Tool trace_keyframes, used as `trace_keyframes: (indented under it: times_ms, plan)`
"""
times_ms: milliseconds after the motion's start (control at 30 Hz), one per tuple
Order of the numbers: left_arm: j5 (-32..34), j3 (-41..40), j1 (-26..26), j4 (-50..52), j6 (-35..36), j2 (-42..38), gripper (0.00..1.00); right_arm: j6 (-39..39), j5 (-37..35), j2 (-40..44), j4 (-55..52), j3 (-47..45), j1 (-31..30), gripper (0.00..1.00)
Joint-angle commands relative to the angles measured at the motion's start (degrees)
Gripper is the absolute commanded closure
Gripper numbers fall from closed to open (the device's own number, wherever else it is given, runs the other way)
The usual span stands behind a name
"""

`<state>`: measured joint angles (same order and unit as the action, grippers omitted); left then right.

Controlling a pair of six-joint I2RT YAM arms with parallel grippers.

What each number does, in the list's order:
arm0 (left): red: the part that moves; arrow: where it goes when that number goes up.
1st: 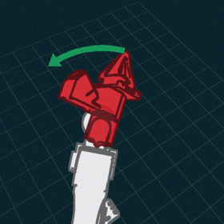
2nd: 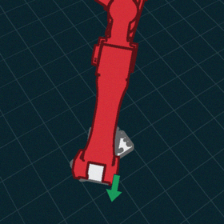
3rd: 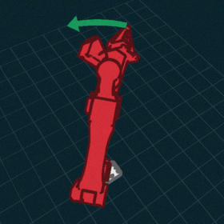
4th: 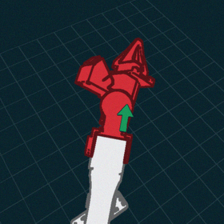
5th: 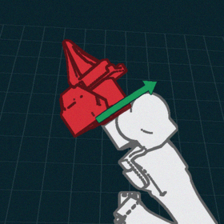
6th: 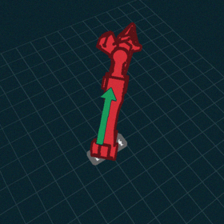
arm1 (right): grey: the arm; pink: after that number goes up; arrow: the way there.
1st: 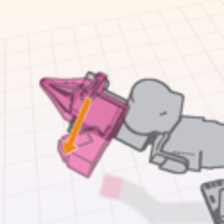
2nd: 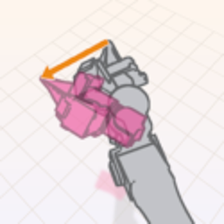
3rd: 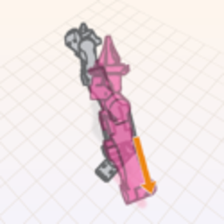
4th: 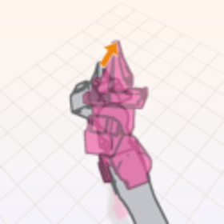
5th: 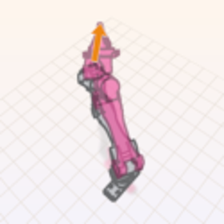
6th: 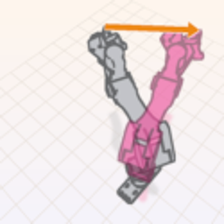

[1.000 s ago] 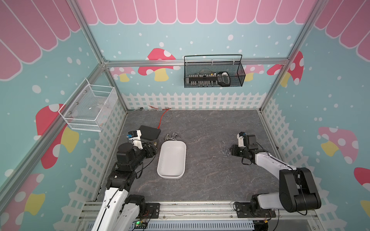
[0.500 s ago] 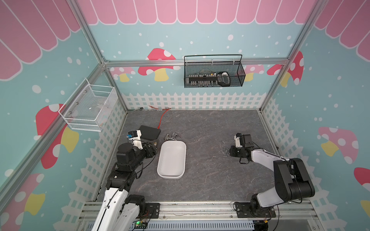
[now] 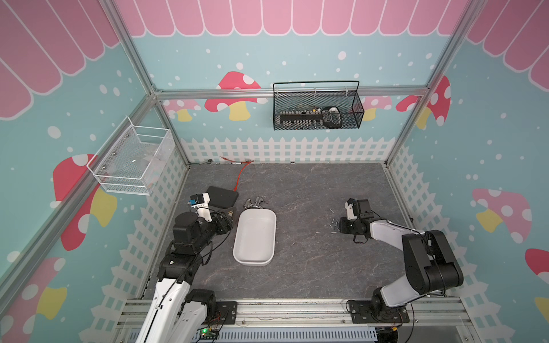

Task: Put the screws on the desktop into the storage box
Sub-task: Pick up the screw from the center of the board, then place the screw in the storage box.

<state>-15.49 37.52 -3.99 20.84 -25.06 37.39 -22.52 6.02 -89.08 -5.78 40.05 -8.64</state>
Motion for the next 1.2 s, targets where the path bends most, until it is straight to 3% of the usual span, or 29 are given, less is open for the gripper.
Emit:
trace_keyframes:
  times_ms: [0,100,267,400,533,700,733,767,900,1100,1167]
  plan:
    - [-0.58,0.28,0.01,0.3,1.09,0.11,0.25,0.41,-0.21,-0.29,0.28,1.08,-0.49,0.8]
    - [-0.55,0.28,-0.04,0.25,1.02,0.1,0.24,0.4,-0.24,-0.1,0.33,1.08,-0.55,0.84]
    - [-0.6,0.28,-0.03,0.27,1.01,0.22,0.25,0.63,-0.27,0.78,0.17,1.0,-0.63,1.0]
    - [-0.73,0.29,0.0,0.28,0.91,0.27,0.24,0.71,0.99,4.26,0.05,0.95,-0.88,1.0]
    - [-1.33,0.28,-0.05,0.25,0.85,0.49,0.25,0.18,10.36,10.44,5.58,-0.19,-4.19,1.0]
    - [-1.95,0.28,-0.05,-0.06,0.68,0.66,0.23,-7.15,20.35,12.77,16.16,1.02,-15.48,1.0]
    - [-1.15,0.38,-0.05,-0.1,0.38,0.72,0.09,-8.55,20.74,11.8,17.85,2.14,-18.71,1.0]
    - [-0.43,0.44,-0.05,-0.02,0.27,0.79,0.01,-9.6,20.75,10.44,19.01,3.3,-21.24,1.0]
    - [-1.31,0.36,-0.05,-0.27,0.34,0.75,0.01,-10.39,18.74,0.95,18.6,11.46,-31.63,1.0]
    - [0.66,0.37,-0.05,-0.17,-0.49,0.36,0.01,-6.19,10.87,-11.91,12.5,23.59,-41.73,1.0]
    - [0.35,0.29,0.0,-0.3,-0.47,0.22,0.01,-5.03,8.58,-15.99,8.62,27.54,-43.37,0.91]
